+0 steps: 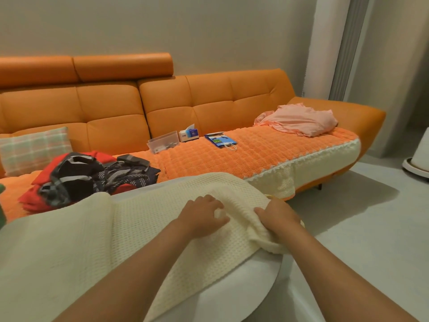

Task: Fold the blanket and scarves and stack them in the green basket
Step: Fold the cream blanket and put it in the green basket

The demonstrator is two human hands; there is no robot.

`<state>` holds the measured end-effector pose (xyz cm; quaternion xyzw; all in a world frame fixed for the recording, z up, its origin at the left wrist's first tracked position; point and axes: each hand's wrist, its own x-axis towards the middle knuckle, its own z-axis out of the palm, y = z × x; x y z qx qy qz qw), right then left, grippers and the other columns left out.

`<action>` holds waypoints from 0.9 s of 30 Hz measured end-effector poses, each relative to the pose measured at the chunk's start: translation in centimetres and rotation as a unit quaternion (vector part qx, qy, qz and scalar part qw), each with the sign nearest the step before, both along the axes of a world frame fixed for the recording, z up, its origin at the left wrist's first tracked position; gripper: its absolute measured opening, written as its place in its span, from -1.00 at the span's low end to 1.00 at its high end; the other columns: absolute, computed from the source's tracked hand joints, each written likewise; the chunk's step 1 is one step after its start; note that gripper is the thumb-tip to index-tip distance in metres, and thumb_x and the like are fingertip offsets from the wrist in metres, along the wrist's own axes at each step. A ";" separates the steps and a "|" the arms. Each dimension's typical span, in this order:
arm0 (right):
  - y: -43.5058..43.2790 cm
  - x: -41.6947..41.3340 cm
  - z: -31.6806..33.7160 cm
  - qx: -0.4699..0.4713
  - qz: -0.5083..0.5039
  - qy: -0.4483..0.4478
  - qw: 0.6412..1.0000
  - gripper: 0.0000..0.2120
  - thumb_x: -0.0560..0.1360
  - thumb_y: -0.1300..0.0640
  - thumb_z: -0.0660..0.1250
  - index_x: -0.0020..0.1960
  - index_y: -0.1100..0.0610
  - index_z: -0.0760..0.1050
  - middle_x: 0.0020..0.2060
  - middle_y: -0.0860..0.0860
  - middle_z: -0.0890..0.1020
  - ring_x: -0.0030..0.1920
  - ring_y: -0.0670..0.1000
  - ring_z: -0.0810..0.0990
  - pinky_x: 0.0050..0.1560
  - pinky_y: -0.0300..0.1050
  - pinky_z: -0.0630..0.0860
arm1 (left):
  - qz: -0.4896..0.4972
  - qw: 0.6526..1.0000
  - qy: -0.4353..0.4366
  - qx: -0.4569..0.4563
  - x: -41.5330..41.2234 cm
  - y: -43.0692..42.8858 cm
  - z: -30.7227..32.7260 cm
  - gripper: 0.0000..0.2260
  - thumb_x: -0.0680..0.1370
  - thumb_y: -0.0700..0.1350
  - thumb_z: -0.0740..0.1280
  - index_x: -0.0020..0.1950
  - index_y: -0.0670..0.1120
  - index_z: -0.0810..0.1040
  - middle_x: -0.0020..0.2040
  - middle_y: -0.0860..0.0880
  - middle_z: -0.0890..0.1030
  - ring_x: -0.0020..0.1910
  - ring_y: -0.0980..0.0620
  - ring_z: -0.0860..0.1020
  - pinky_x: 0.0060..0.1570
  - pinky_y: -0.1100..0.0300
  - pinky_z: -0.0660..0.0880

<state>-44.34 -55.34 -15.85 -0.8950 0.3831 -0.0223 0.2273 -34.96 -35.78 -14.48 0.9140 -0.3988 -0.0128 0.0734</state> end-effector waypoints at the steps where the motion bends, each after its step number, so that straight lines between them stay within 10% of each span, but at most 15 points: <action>1: 0.0 -0.2 0.0 0.009 -0.003 -0.024 1.000 -0.65 0.59 -0.11 0.27 0.12 0.17 0.55 -0.10 0.04 0.60 -0.09 0.09 0.55 -0.05 -0.07 0.53 | -0.001 1.000 -0.005 -0.023 -0.2 -0.4 0.3 -0.55 0.58 0.23 0.20 0.42 0.10 0.40 0.44 0.04 0.39 0.36 0.00 0.39 0.34 -0.01 0.31; 5: 0.0 -0.3 1.1 -0.126 -0.035 -0.059 0.990 -0.87 0.58 0.22 0.26 0.03 0.15 0.59 -0.06 0.07 0.64 -0.08 0.10 0.61 -0.21 -0.11 0.48 | -0.014 0.996 -0.007 -0.093 -0.9 -0.9 1.3 -0.63 0.62 0.08 0.23 0.43 0.11 0.38 0.38 0.10 0.44 0.30 0.05 0.44 0.28 0.06 0.39; 14: 9.7 3.2 6.3 -0.073 0.227 -0.368 0.899 -0.80 0.59 0.10 0.31 0.15 0.04 0.66 0.03 -0.04 0.70 0.02 -0.01 0.63 0.01 -0.09 0.54 | 0.058 0.941 0.061 -0.327 -0.6 6.4 5.0 -0.60 0.68 -0.10 0.15 0.50 0.19 0.27 0.30 0.09 0.44 0.16 0.11 0.47 0.14 0.18 0.39; 20: 17.9 3.4 6.3 0.093 0.426 -0.199 0.878 -0.74 0.54 0.15 0.36 0.22 0.06 0.65 0.09 -0.06 0.70 0.01 -0.14 0.64 0.11 -0.24 0.55 | 0.110 0.939 0.061 -0.321 -0.9 14.8 2.8 -0.61 0.69 -0.12 0.10 0.51 0.13 0.28 0.49 0.07 0.34 0.42 0.07 0.36 0.43 0.06 0.31; 27: 15.2 1.1 5.1 0.071 0.320 -0.181 0.927 -0.69 0.51 0.14 0.32 0.23 -0.03 0.59 0.22 -0.09 0.60 0.12 -0.09 0.56 0.10 -0.20 0.46 | 0.058 0.977 0.087 -0.188 -2.1 16.6 0.0 -0.46 0.58 -0.17 0.27 0.53 0.14 0.27 0.50 0.13 0.33 0.47 0.10 0.30 0.46 0.10 0.24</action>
